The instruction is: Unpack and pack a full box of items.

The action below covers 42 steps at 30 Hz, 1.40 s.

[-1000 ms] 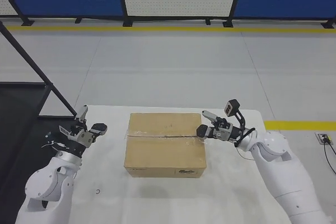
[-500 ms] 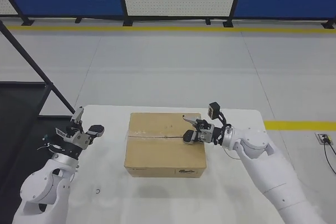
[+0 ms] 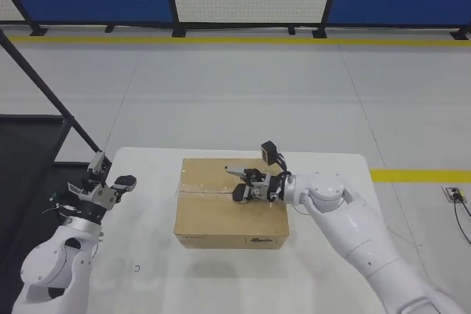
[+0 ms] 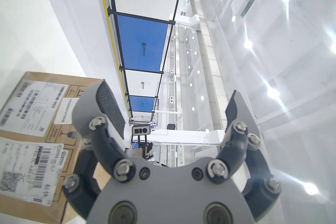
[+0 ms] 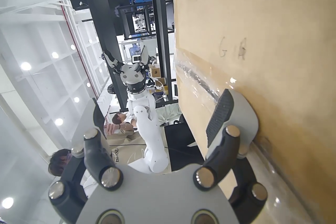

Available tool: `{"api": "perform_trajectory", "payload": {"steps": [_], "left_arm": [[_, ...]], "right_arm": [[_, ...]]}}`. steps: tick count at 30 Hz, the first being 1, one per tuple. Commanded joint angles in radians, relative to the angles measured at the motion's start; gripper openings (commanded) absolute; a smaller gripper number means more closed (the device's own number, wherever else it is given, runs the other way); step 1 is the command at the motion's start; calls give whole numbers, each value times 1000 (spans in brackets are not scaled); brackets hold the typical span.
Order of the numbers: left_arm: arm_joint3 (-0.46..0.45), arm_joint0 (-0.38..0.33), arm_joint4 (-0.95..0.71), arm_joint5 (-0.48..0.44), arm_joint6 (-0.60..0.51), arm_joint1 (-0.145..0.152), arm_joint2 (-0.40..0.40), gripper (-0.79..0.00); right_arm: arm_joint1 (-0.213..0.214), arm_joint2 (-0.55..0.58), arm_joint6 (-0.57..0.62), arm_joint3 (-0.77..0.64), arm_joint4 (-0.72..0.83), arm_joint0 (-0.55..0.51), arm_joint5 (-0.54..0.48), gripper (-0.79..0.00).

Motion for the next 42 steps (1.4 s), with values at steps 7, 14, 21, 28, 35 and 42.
{"api": "perform_trajectory", "payload": {"steps": [7, 14, 21, 28, 35, 42], "left_arm": [[0, 26, 18, -26, -61, 4, 17, 0], [17, 33, 25, -42, -110, 6, 39, 0], [25, 34, 48, -49, -116, 5, 81, 0], [28, 51, 29, -67, -100, 4, 83, 0], [25, 81, -1, -86, -81, 4, 60, 0], [22, 104, -44, -105, -51, 2, 41, 0]], "right_arm": [[-86, -100, -28, 97, 22, 85, 6, 0], [-169, -166, -31, 198, 59, 145, 1, 0], [-243, -197, -25, 296, 95, 187, -36, 0], [-303, -211, -25, 373, 112, 215, -74, 0], [-354, -215, -25, 444, 117, 236, -102, 0], [-391, -206, -15, 528, 123, 257, -85, 0]]}}
